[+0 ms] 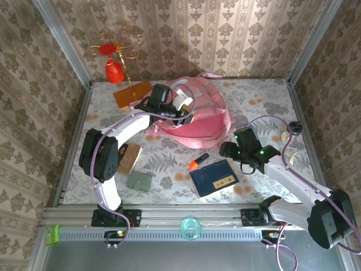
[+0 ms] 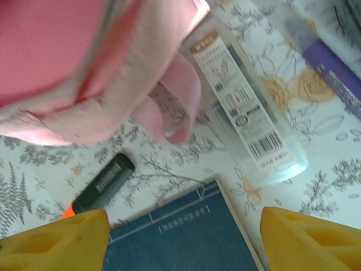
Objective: Pack books, pencil case, and school supplies into a backpack
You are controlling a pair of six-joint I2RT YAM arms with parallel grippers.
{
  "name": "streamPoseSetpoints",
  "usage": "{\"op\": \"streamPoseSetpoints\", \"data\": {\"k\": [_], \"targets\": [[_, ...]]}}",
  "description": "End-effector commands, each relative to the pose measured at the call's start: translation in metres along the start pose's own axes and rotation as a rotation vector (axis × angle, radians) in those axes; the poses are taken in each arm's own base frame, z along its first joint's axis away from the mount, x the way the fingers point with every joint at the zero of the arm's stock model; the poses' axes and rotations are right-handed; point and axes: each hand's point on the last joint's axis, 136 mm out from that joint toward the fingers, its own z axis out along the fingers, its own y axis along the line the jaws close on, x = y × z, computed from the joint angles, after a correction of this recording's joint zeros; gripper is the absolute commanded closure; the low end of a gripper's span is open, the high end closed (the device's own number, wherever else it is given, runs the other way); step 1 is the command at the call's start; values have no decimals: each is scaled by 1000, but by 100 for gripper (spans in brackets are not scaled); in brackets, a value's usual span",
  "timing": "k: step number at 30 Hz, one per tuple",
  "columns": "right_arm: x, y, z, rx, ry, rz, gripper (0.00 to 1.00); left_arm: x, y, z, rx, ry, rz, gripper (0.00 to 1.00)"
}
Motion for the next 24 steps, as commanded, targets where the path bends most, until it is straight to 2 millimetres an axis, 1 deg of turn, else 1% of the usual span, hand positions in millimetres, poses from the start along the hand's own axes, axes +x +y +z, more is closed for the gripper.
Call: {"op": "streamPoseSetpoints", "data": {"k": [1,3,4,5,6,9,11,13,16,18,20,24], "targets": [[33,-13,-3,78,153,-3,22,-2,18,-13,-159,-49,-46,34],[44,-21,-5,126,185,9,17,6,14,-26,-237,-77,-110,24],[51,-25,-9,153,200,14,14,11,6,-33,-267,-92,-138,15],[55,-28,-12,172,208,21,12,19,-4,-38,-283,-92,-163,10],[59,-30,-15,186,218,24,11,26,-17,-39,-276,-81,-171,9],[75,-37,-23,234,257,35,6,57,-62,-30,-199,24,-214,10],[91,-39,-27,251,295,51,5,86,-96,-19,-103,143,-266,16],[106,-37,-28,242,321,73,5,111,-115,-15,-86,225,-296,18],[125,-25,-16,154,345,153,4,140,-130,-14,-64,273,-364,19],[132,-13,-6,89,347,201,4,156,-134,-13,-59,317,-411,20],[132,-2,1,45,337,221,5,169,-137,-12,-62,360,-441,20],[127,8,9,8,299,231,8,189,-139,-7,-60,395,-485,19]]}}
